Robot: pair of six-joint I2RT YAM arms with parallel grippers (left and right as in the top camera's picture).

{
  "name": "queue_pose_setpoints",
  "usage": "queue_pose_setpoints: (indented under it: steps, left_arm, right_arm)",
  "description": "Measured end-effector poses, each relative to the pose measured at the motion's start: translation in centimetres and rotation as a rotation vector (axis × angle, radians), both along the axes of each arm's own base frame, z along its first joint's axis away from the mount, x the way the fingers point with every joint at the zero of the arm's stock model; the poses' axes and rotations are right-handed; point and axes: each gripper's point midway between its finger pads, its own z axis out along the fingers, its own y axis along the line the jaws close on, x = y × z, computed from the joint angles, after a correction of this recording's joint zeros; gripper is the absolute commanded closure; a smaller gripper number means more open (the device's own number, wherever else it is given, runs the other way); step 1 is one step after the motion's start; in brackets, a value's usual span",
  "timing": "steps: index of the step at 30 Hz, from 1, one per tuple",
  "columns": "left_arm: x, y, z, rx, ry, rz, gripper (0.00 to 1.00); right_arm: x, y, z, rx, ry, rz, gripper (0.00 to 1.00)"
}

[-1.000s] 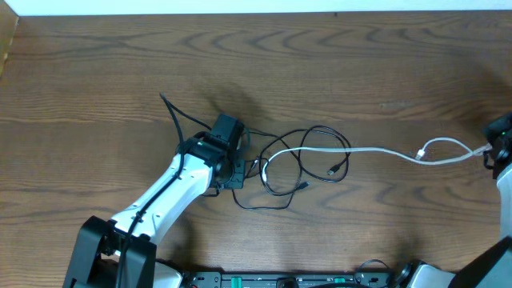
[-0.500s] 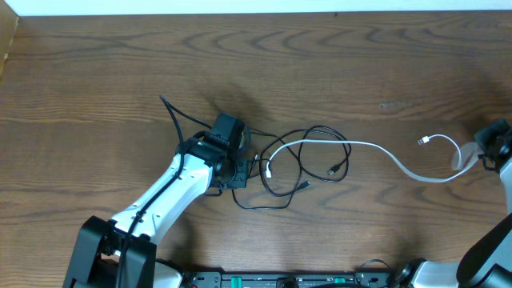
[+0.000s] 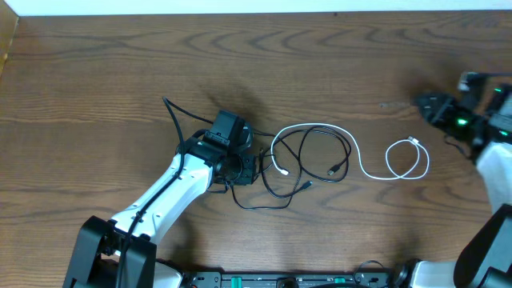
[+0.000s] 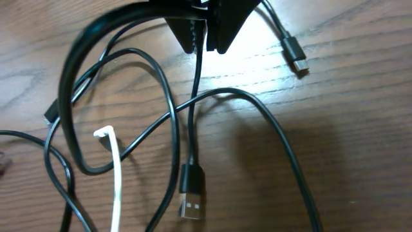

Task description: Untangle cables

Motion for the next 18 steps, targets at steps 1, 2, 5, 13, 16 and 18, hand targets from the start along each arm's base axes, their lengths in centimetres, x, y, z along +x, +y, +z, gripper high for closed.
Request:
queue_pose_setpoints:
  steps: [1,2,5,13,16,18]
  left_arm:
    - [0.0,-0.3,0.1,-0.015,0.0,-0.004,0.92]
    - [0.1,-0.5,0.2,-0.03,-0.002,-0.008,0.93]
    - [0.2,-1.2,0.5,-0.069,-0.008,-0.018,0.92]
    - [0.0,-1.8,0.7,-0.098,0.003,-0.031,0.93]
    - [-0.4,-2.3,0.9,-0.114,0.011,-0.047,0.93]
    - [-0.8,-2.9,1.0,-0.132,0.02,-0.063,0.93]
  right_arm:
    - [-0.1,2.4,-0.2,-0.001,0.009,0.07,0.5]
    - [-0.3,3.7,-0.4,-0.004,0.019,0.109,0.5]
    - [-1.3,7.7,-1.5,-0.025,0.077,0.206,0.52]
    - [-4.6,17.8,-4.7,-0.037,0.242,0.407,0.47]
    - [-5.0,20.7,-5.6,-0.039,0.248,0.466,0.48]
    - [-5.2,22.1,-6.2,-0.032,0.257,0.484,0.53]
